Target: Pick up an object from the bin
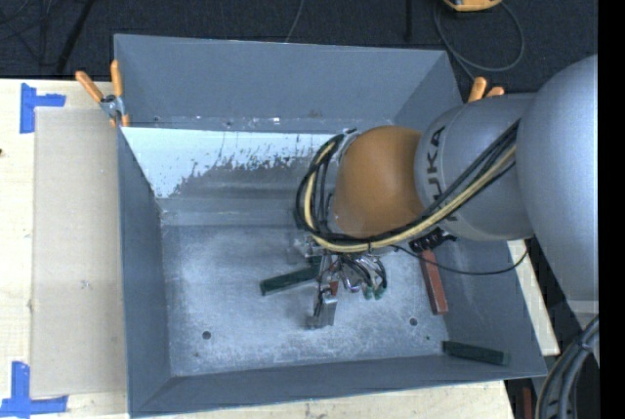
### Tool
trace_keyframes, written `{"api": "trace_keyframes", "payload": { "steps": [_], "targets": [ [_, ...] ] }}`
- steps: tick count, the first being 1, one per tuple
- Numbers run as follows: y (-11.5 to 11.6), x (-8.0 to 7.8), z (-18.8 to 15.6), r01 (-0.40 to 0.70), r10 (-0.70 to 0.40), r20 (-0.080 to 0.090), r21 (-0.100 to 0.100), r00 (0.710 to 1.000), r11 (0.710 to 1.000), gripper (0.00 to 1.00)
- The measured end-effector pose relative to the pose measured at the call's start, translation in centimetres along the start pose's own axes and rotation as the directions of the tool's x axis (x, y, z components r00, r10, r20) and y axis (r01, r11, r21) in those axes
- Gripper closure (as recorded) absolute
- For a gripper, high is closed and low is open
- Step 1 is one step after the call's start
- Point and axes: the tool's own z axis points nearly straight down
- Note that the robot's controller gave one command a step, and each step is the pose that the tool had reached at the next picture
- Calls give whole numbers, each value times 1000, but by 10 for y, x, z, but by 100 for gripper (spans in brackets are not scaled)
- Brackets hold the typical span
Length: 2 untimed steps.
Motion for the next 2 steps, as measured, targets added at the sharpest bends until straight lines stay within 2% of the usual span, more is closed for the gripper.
{"api": "trace_keyframes", "payload": {
  "steps": [1,2],
  "targets": [
    [0,-2,-2,-4,4,6,-1,1000,1000,100],
    [5,-2,-144,5,-5,15,1,1000,1000,100]
  ]
}}
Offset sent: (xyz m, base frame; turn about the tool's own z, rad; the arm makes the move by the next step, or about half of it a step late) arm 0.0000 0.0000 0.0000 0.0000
